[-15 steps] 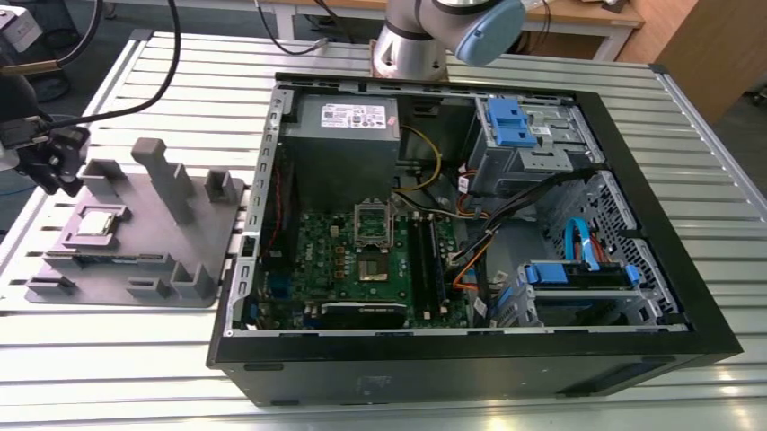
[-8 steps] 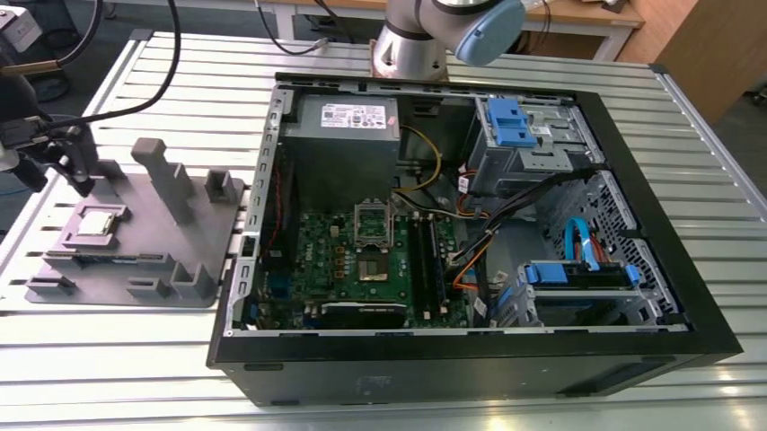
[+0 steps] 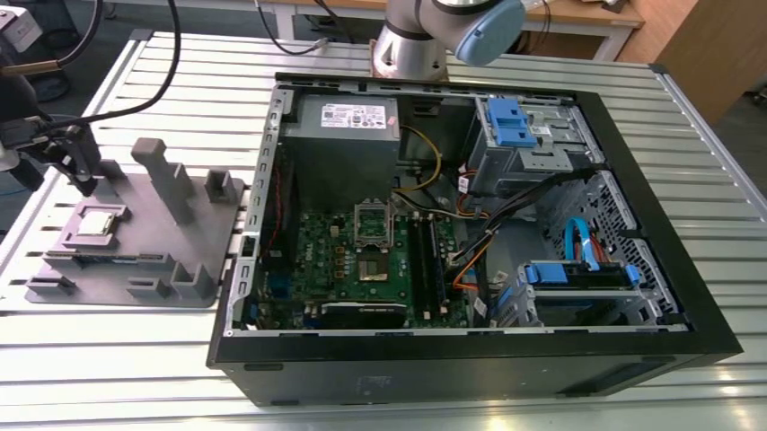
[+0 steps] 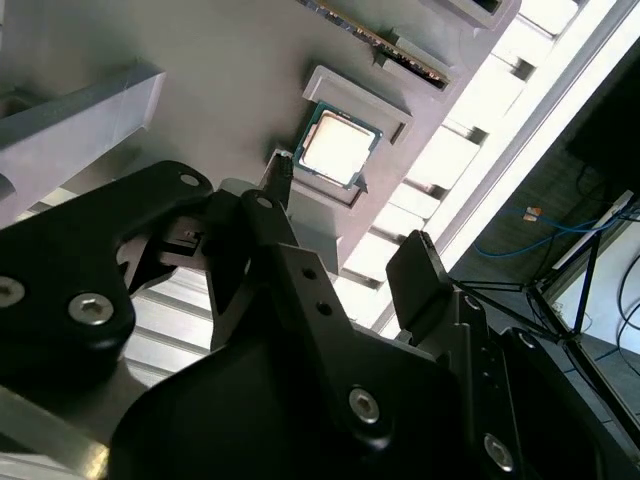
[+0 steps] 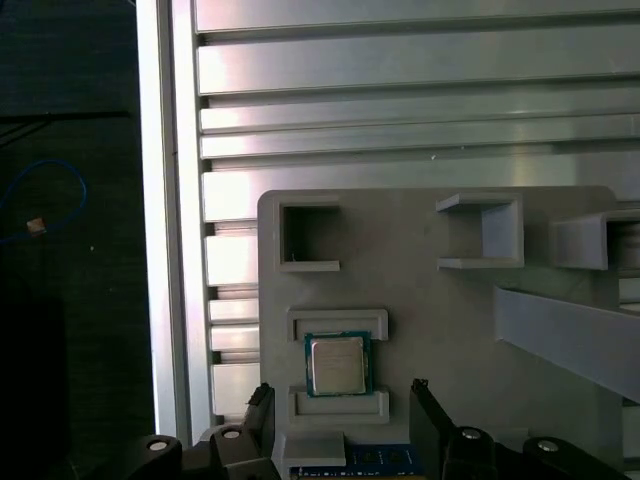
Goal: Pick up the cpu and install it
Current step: 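Pick up the cpu and move it towards the insertion slot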
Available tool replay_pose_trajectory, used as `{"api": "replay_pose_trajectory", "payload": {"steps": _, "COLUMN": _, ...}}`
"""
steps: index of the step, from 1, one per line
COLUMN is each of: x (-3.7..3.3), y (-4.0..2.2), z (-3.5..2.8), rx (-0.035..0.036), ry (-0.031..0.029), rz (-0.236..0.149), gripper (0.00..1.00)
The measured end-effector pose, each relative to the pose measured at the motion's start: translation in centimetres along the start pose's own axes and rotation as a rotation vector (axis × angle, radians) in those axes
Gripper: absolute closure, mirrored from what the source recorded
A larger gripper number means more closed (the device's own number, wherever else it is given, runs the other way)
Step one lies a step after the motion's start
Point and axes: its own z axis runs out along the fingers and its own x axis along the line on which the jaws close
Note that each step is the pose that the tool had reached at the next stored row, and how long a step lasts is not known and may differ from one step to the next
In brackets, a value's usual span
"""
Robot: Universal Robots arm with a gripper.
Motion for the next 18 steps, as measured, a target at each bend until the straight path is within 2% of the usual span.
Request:
{"api": "replay_pose_trajectory", "payload": {"steps": 6, "x": 0.0, "y": -0.01, "z": 0.4, "rx": 0.0, "ry": 0.0, "rz": 0.0, "gripper": 0.35}}
{"api": "replay_pose_trajectory", "payload": {"steps": 18, "x": -0.01, "y": -0.05, "z": 1.9, "rx": 0.0001, "ry": 0.0001, "rz": 0.0, "gripper": 0.35}}
